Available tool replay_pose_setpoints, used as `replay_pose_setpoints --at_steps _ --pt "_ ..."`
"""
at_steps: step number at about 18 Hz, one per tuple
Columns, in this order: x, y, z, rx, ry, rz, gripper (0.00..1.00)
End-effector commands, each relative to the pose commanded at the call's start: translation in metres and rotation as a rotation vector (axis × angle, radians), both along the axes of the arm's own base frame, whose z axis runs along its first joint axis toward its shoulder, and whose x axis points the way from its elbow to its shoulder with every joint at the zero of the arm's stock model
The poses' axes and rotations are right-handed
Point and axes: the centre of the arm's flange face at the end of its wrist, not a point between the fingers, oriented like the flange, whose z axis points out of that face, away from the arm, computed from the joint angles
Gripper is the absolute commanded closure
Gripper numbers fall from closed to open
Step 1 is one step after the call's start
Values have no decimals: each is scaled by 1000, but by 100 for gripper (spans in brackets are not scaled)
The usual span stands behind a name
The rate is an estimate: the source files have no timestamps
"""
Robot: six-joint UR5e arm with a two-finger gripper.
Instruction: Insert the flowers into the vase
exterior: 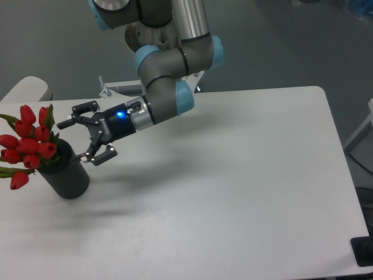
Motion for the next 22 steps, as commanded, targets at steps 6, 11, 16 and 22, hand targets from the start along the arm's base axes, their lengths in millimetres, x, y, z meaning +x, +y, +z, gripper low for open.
replay_pose_setpoints --at_steps 6,11,16,22 --pt "-76 -22 59 -150 246 176 0" --pt "-151 -34 114 -282 493 319 0" --pt "-203 -27 150 -457 619 361 0" --pt "-238 -16 179 -658 735 263 0"
